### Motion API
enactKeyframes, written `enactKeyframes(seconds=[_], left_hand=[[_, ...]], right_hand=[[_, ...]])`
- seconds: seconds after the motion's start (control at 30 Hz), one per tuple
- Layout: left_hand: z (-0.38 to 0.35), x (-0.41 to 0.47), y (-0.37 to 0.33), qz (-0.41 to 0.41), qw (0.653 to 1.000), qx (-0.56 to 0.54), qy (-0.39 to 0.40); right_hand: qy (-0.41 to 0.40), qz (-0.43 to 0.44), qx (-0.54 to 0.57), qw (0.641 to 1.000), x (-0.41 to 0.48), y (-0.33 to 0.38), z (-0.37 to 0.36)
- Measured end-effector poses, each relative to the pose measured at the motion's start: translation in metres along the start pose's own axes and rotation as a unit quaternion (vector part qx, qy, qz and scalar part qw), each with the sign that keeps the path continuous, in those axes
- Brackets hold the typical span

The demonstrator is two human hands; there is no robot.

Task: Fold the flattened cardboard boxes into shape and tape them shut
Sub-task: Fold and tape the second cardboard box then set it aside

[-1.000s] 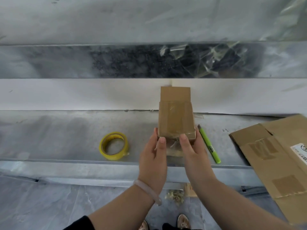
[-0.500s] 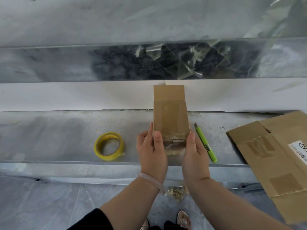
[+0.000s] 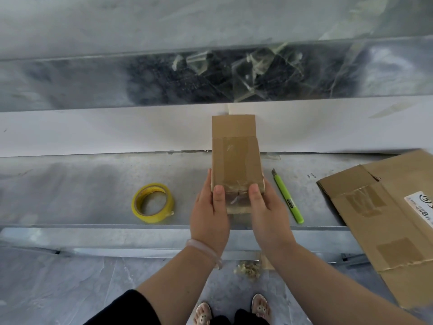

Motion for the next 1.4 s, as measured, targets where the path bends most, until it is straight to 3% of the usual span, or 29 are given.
enactKeyframes(seconds=[0.2, 0.33, 0.5, 0.57, 0.7, 0.77, 0.87, 1.1, 1.27, 1.4], left_hand=[[0.001, 0.002, -0.004, 0.079, 0.984, -0.16, -0.001], [0.003, 0.007, -0.013, 0.076, 0.994, -0.077, 0.015], [0.004, 0.003, -0.009, 0.055, 0.998, -0.008, 0.005], [0.001, 0.001, -0.006, 0.04, 0.999, 0.021, 0.017], [-0.005, -0.001, 0.001, 0.01, 0.994, 0.092, 0.065], [-0.007, -0.002, 0.002, -0.003, 0.992, 0.095, 0.086], [-0.001, 0.001, 0.002, -0.017, 0.993, 0.094, 0.075], [0.019, -0.009, -0.037, -0.061, 0.979, 0.192, 0.03], [0.04, -0.01, -0.068, -0.073, 0.986, 0.14, 0.058], [0.05, -0.011, -0.065, -0.044, 0.986, 0.129, 0.092]], right_hand=[[0.006, -0.072, 0.023, 0.997, 0.006, 0.001, 0.005], [-0.001, -0.093, -0.107, 0.99, 0.011, 0.008, 0.007], [-0.037, -0.024, -0.22, 0.975, 0.01, 0.009, 0.015], [-0.037, -0.008, -0.21, 0.977, 0.01, 0.007, 0.019], [0.045, 0.03, -0.062, 0.997, 0.007, -0.008, 0.009], [0.087, 0.032, -0.065, 0.994, 0.006, -0.014, 0.0], [0.074, 0.034, -0.115, 0.99, 0.007, -0.008, 0.002], [0.016, 0.032, -0.351, 0.936, -0.002, 0.038, 0.018], [-0.003, 0.07, -0.431, 0.9, -0.007, 0.083, 0.02], [0.05, 0.112, -0.448, 0.886, -0.003, 0.114, 0.001]])
Point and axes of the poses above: each hand's wrist, its own x-axis towards the middle knuckle, its own z-axis out of the back of the hand, y = z × x, the point moved 10 cm from there along x, towards the middle knuckle, and after that the axes turned 15 degrees about y, right-handed, at the moved point
